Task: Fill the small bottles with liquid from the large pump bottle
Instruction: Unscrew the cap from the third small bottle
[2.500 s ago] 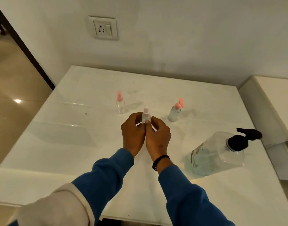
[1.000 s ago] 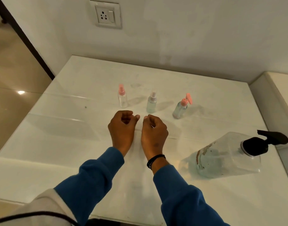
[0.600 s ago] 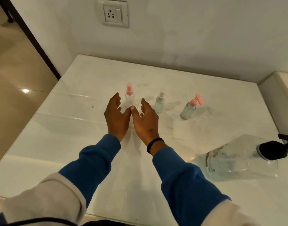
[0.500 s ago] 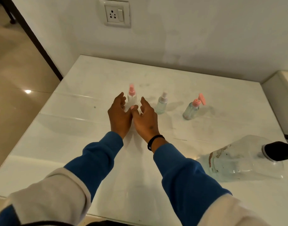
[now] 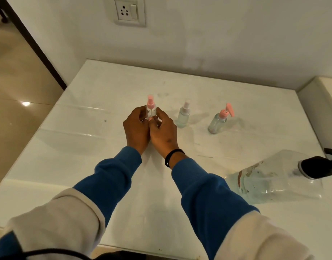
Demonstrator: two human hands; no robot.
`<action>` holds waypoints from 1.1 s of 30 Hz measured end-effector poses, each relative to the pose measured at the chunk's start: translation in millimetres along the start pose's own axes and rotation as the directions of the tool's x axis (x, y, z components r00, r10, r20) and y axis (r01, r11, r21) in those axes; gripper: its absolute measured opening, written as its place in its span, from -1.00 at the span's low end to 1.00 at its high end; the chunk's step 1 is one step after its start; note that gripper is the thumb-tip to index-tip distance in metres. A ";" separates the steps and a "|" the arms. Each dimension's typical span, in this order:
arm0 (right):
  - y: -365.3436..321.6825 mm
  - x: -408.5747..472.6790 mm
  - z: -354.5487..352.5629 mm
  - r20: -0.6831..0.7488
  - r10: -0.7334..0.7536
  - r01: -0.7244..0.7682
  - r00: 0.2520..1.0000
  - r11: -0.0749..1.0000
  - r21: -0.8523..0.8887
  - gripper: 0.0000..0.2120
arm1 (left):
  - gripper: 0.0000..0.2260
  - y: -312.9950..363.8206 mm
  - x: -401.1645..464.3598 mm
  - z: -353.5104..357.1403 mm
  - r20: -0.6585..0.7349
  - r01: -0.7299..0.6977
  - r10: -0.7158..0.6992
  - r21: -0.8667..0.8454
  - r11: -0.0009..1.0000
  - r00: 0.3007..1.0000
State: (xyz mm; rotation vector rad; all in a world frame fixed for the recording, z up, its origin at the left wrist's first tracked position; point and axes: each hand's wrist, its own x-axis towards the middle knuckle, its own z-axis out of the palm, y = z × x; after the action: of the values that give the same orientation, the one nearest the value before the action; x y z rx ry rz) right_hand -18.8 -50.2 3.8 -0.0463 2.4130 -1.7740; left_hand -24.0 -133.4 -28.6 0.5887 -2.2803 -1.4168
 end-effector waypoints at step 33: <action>-185.1 -184.2 -176.8 -0.305 -0.318 0.291 0.898 0.948 -0.130 -0.74 | -0.74 249.4 -160.8 -106.7 0.055 -0.357 0.373 -0.191 0.914 0.926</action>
State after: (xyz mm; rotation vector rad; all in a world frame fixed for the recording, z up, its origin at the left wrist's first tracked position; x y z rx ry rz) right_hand 128.0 81.8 249.7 -0.1650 2.8453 -1.9415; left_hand 130.9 -25.8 224.1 0.0351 -2.1542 -1.4569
